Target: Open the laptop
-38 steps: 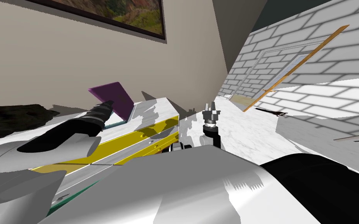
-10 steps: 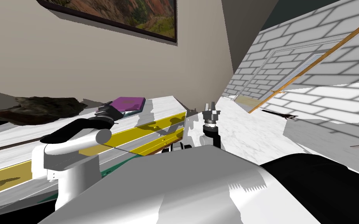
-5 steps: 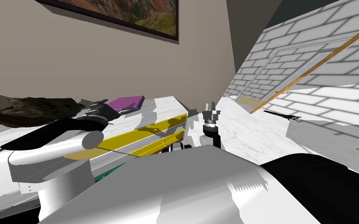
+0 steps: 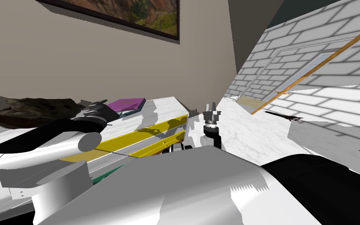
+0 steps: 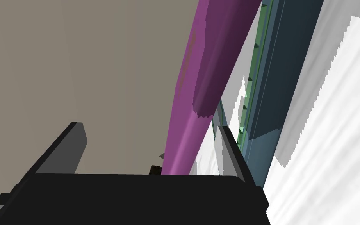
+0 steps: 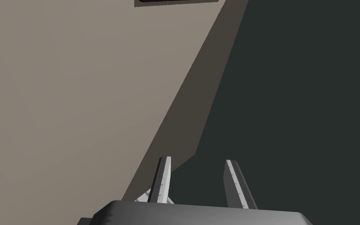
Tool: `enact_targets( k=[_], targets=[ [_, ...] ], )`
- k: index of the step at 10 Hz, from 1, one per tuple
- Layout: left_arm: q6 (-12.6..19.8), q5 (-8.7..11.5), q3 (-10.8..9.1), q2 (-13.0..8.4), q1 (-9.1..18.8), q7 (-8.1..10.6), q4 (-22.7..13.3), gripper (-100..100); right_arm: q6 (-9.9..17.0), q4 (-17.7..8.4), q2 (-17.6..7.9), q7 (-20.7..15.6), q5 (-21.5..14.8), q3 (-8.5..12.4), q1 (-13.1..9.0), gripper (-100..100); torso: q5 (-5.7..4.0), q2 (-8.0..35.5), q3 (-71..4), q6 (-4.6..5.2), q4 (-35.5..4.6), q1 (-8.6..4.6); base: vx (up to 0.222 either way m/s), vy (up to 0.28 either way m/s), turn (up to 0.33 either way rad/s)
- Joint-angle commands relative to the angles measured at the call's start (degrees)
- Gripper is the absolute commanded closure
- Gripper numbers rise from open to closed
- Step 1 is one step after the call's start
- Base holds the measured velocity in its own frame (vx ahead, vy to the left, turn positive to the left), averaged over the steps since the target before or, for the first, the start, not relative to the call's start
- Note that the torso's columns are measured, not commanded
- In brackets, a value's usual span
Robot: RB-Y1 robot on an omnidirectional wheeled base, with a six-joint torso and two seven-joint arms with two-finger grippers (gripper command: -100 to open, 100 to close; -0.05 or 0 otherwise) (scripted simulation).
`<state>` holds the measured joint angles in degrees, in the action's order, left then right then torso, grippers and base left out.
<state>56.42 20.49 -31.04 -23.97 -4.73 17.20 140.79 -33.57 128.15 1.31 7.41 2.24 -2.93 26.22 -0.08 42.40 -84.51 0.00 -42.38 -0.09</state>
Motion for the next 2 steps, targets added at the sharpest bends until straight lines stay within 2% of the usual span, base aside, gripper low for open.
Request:
enact_targets(
  k=[1,2],
  targets=[
    [0.0,0.0,0.01,0.0,0.0,0.00,0.0,0,0.0,0.0,0.0,0.0,0.0,0.0,0.0,0,0.03,0.0,0.0,0.00,0.0,0.01,0.000,0.000,0.000],
    [0.0,0.0,0.01,0.0,0.0,0.00,0.0,0,0.0,0.0,0.0,0.0,0.0,0.0,0.0,0,0.06,-0.1,0.0,0.00,0.1,0.06,0.000,0.000,0.000]
  ],
)
